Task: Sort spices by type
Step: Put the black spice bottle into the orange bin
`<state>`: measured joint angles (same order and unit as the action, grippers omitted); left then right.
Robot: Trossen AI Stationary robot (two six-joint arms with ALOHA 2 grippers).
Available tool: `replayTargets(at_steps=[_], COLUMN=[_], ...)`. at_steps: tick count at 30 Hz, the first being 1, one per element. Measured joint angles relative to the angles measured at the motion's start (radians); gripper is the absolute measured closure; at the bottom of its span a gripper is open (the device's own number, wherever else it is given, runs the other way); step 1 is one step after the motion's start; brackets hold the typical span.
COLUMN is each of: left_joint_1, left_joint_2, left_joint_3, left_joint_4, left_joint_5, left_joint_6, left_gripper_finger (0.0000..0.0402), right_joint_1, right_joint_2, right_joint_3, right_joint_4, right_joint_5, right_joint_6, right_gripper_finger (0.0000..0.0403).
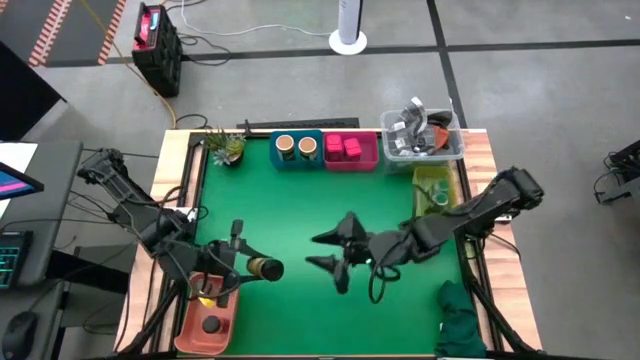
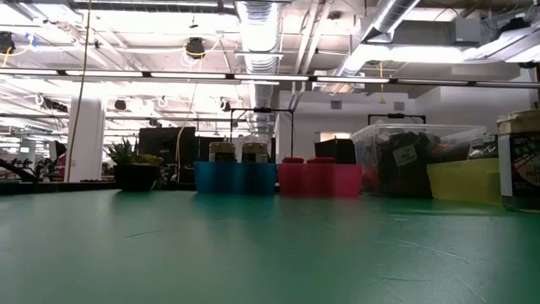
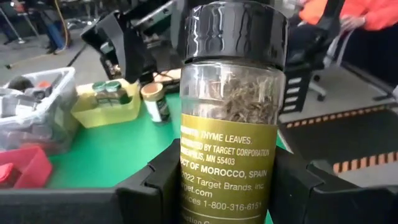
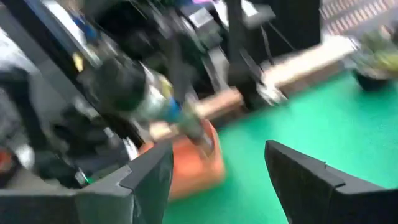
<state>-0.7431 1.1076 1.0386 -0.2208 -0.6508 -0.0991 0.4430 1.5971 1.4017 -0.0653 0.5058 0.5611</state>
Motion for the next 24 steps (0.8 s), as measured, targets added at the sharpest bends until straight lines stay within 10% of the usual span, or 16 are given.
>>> replayTargets(at_steps=[9,24], left_joint_1=[-0.030,0.009], left_joint_2=[0.005,-0.027], left_joint_3=[0.000,0.000], left_joint_4=[0.007,0.287], left_joint_5=[0.003,-0.019], left_joint_6=[-0.061,-0.029], left_gripper_finger=[0.0234,0.0228], right_joint_1=[0.007,-0.009], right_joint_2=[0.196,0.302], right_joint_3=[0.120,0.330], right_joint_4=[0.196,-0.052], right_joint_5=[0.018,0.021], right_joint_6=[-0.205,-0.256], right_gripper_finger=[0.0124,0.0124])
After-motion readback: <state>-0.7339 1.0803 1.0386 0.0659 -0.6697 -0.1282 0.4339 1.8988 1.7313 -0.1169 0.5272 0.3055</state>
